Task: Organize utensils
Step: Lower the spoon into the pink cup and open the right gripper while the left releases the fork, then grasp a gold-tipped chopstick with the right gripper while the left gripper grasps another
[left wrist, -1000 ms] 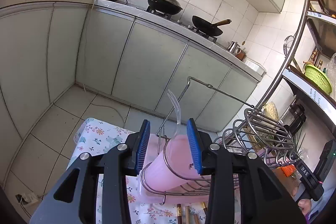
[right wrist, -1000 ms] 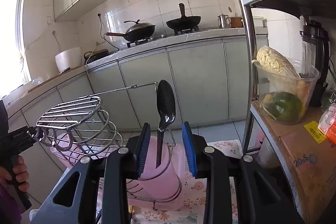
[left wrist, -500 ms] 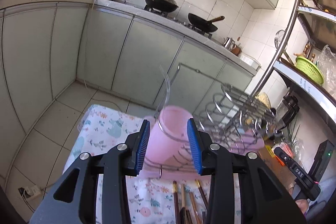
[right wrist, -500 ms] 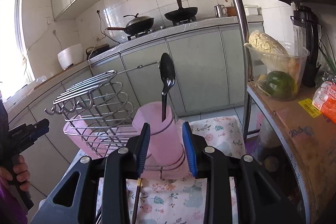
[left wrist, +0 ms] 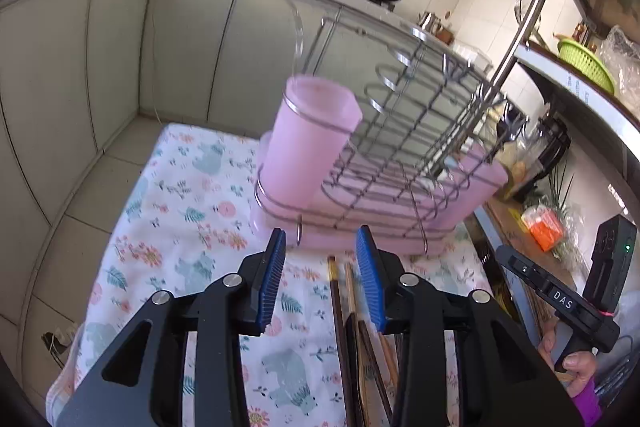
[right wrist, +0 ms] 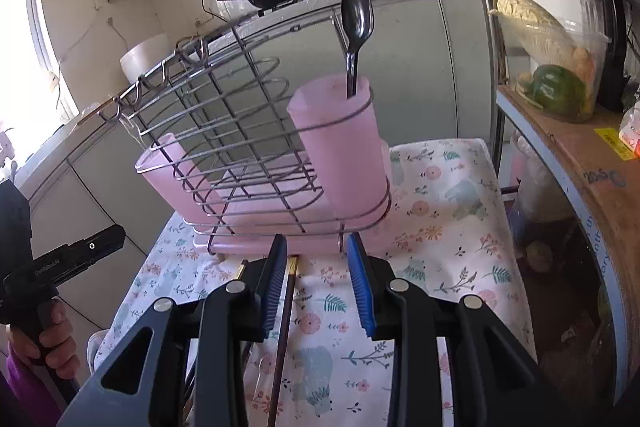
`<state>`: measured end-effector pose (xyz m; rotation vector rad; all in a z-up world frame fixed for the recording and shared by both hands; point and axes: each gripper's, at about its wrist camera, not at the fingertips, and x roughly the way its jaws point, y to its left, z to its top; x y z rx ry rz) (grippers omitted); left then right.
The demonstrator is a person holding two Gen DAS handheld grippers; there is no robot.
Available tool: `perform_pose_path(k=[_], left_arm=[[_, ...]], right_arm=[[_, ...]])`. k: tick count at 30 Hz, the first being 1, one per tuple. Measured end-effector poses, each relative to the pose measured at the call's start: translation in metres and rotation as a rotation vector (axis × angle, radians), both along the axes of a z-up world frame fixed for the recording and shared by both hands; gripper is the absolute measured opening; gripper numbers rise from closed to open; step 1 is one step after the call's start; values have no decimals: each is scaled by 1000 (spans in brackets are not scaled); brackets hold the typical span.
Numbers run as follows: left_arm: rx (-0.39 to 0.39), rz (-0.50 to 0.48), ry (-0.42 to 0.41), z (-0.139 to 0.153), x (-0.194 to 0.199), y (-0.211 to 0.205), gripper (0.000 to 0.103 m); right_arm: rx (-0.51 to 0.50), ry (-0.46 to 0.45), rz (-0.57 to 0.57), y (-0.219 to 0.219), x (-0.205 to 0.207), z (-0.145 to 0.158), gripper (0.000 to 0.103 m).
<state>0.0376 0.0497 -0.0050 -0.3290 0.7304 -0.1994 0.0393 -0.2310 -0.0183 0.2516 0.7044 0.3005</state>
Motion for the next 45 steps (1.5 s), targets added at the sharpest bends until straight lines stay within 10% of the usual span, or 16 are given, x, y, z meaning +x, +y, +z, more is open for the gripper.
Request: perform_pose_path(k=[20, 45], left_arm=[[94, -181, 292, -77, 48, -54, 18], [95, -59, 313, -79, 34, -18, 6]], right_arm=[[62, 226, 105, 13, 9, -56, 20], [-92, 374, 133, 78, 65, -92, 7]])
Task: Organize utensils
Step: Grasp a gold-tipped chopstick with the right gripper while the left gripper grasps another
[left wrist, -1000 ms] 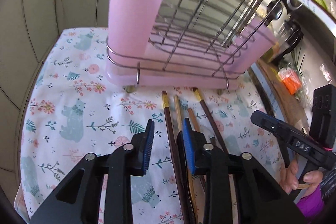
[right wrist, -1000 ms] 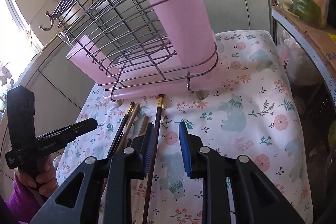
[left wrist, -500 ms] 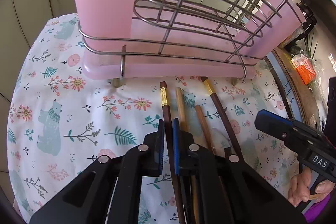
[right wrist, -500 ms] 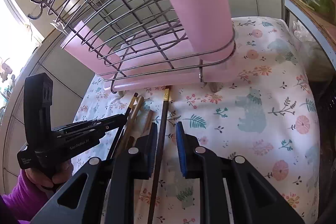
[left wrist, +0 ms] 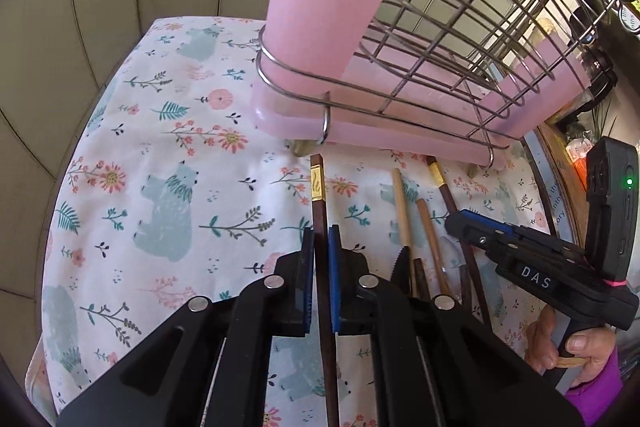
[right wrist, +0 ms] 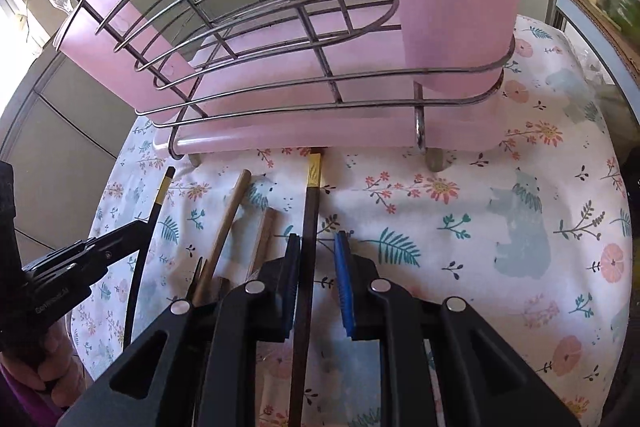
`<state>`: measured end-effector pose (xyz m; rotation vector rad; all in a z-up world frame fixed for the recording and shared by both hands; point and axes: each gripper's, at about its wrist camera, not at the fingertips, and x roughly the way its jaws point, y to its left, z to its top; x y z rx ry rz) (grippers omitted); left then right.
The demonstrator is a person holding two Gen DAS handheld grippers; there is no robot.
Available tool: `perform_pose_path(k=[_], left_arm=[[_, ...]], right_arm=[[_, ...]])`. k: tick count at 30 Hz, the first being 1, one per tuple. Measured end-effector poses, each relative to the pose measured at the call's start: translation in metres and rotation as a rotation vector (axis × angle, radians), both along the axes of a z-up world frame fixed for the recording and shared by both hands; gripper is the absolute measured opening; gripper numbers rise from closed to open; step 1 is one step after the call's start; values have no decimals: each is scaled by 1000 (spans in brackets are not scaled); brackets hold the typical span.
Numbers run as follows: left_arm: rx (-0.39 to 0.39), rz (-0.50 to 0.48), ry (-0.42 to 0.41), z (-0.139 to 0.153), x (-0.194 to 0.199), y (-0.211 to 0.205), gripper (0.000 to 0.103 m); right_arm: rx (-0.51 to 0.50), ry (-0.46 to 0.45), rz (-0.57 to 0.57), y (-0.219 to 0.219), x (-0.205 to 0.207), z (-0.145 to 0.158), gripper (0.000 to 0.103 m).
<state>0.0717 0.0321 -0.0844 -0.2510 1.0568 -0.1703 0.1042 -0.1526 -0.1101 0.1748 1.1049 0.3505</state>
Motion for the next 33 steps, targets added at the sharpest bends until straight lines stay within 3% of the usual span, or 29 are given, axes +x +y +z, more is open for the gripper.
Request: perform_pose_path(k=[10, 15, 27, 33], left_arm=[[14, -19, 34, -7, 3, -9, 6], [33, -47, 77, -9, 18, -16, 6], [70, -141, 231, -8, 61, -28, 7], [68, -155, 279, -19, 68, -31, 9]], right_arm=[[37, 59, -61, -26, -16, 4, 6], [29, 99, -30, -27, -14, 3, 7], [66, 235, 37, -31, 26, -1, 10], [49, 249, 62, -28, 35, -2, 10]])
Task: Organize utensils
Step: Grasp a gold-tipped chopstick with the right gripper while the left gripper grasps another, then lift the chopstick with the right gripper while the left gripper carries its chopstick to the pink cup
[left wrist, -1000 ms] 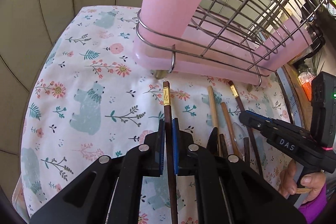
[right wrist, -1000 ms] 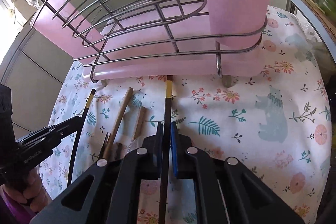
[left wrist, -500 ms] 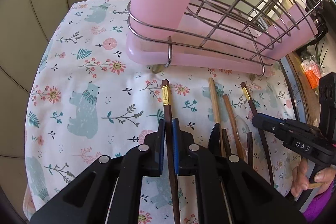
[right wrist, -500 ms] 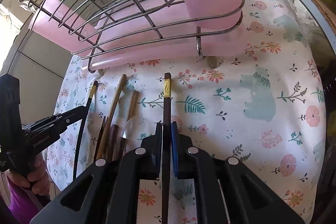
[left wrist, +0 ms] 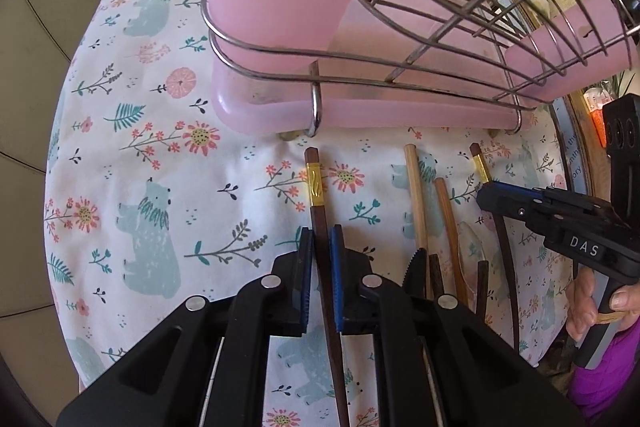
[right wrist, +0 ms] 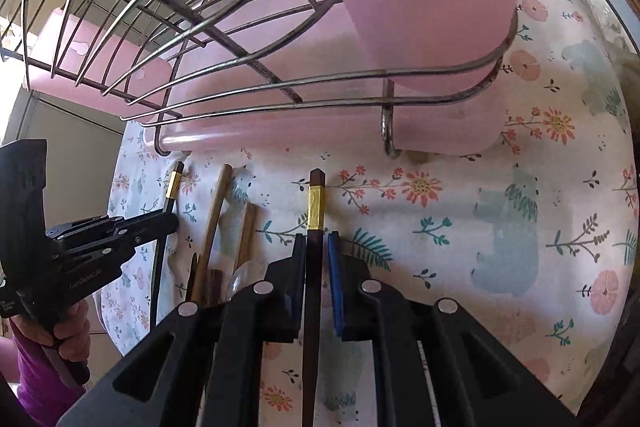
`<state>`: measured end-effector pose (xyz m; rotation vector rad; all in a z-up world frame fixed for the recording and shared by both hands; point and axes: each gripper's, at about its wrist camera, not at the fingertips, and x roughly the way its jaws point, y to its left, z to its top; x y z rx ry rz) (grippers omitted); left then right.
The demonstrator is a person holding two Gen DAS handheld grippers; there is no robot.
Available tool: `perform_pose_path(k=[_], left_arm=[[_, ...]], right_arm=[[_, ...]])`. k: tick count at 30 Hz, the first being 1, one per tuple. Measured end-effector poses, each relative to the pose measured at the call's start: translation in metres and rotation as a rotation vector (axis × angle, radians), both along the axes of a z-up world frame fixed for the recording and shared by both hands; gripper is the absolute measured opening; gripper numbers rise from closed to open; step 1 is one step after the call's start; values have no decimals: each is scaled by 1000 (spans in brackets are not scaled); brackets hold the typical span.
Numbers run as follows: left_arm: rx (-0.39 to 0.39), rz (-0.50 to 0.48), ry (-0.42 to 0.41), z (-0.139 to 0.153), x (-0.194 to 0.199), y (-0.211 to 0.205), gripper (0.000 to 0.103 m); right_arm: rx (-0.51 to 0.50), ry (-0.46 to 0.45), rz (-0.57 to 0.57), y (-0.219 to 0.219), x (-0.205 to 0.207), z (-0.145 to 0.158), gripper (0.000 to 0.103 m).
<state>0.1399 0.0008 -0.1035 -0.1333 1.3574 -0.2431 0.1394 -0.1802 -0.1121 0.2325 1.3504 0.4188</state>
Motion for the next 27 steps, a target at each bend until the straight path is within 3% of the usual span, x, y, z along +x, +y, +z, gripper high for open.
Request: perform_pose_path(k=[5, 12, 27], left_arm=[[-32, 14, -12, -1, -3, 3, 8], [-71, 31, -126, 30, -26, 25, 6], [-134, 75, -443, 119, -90, 49, 5]], right_arm=[[-7, -48, 14, 2, -7, 4, 8], [40, -141, -12, -7, -29, 24, 7], [111, -491, -95, -34, -86, 121, 6]])
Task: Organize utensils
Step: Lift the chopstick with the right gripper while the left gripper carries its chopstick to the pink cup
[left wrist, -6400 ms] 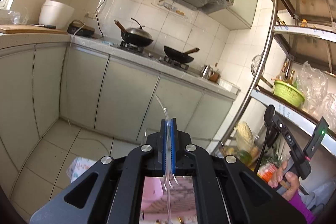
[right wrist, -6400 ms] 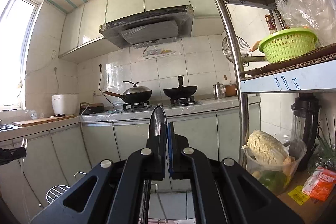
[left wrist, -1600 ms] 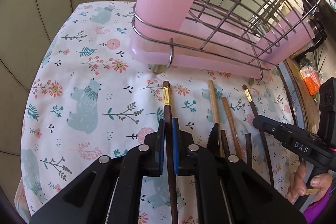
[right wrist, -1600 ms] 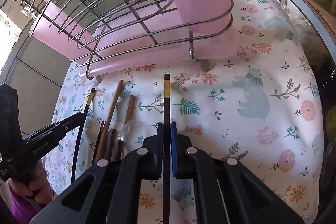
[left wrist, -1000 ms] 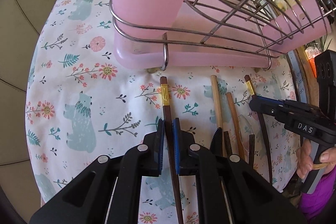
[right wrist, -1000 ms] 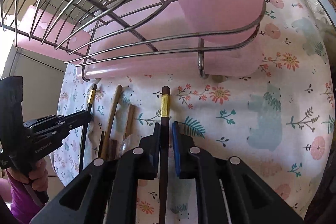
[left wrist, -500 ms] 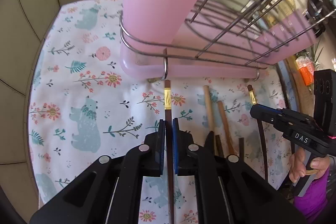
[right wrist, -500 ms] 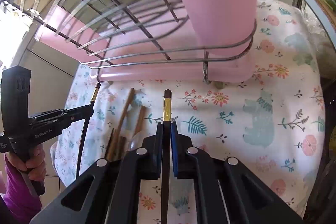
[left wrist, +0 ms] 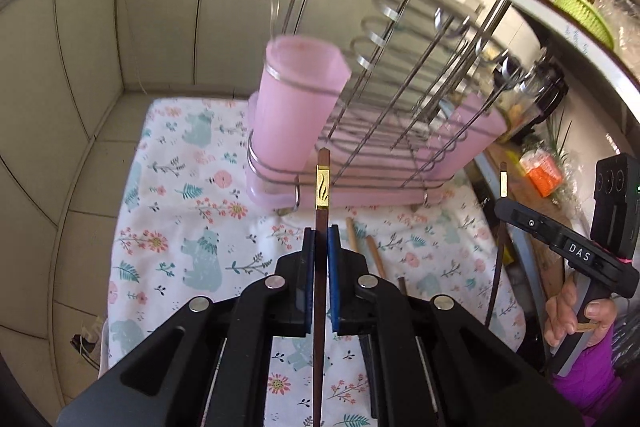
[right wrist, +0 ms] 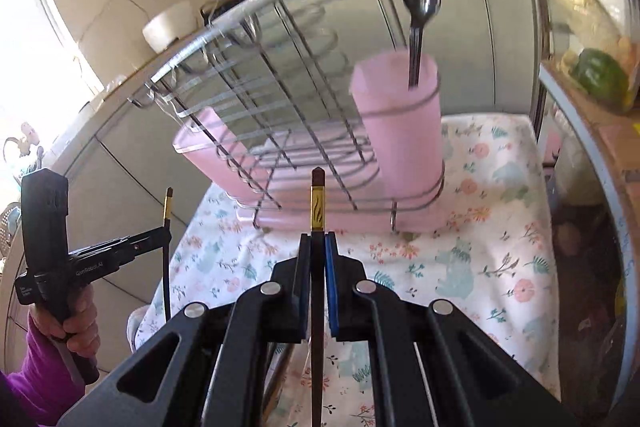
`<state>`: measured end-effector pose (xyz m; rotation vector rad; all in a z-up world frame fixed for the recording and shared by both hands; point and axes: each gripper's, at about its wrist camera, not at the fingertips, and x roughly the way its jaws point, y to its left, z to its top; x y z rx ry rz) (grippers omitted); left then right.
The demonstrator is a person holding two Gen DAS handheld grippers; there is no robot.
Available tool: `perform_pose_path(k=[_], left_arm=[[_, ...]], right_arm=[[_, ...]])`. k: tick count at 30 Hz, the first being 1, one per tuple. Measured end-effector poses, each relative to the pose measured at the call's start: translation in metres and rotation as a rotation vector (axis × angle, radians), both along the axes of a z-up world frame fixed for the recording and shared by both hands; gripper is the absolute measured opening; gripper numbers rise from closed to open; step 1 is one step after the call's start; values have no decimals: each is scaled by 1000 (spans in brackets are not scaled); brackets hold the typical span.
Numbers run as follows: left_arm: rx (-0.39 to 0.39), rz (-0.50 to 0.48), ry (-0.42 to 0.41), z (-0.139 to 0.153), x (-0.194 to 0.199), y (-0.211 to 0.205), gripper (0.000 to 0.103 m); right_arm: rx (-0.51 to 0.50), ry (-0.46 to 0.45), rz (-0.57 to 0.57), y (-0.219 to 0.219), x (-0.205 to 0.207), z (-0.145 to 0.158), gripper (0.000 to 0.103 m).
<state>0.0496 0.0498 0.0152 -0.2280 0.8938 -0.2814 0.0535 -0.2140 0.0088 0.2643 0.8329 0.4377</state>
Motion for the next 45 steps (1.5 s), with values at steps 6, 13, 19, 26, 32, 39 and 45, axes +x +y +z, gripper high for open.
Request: perform_pose_path(k=[6, 13, 19, 26, 32, 39, 45], left_arm=[[-15, 19, -105, 29, -11, -3, 5], [-26, 32, -187, 51, -19, -1, 5], [-38, 47, -233, 65, -21, 0, 5], [-62, 75, -308, 89, -23, 7, 5], [-83, 94, -375, 113, -25, 10, 5], [-96, 114, -463, 143, -26, 12, 5], [-101, 135, -523, 165, -21, 10, 5]], right_arm=[[7, -72, -23, -8, -8, 24, 6], [-1, -127, -51, -10, -14, 36, 6], [-6, -158, -61, -13, -14, 47, 6], [-8, -218, -83, -19, -15, 71, 6], [-6, -276, -111, -27, -14, 95, 6], [9, -359, -148, -40, -14, 132, 6], [22, -468, -209, -56, -11, 171, 6]])
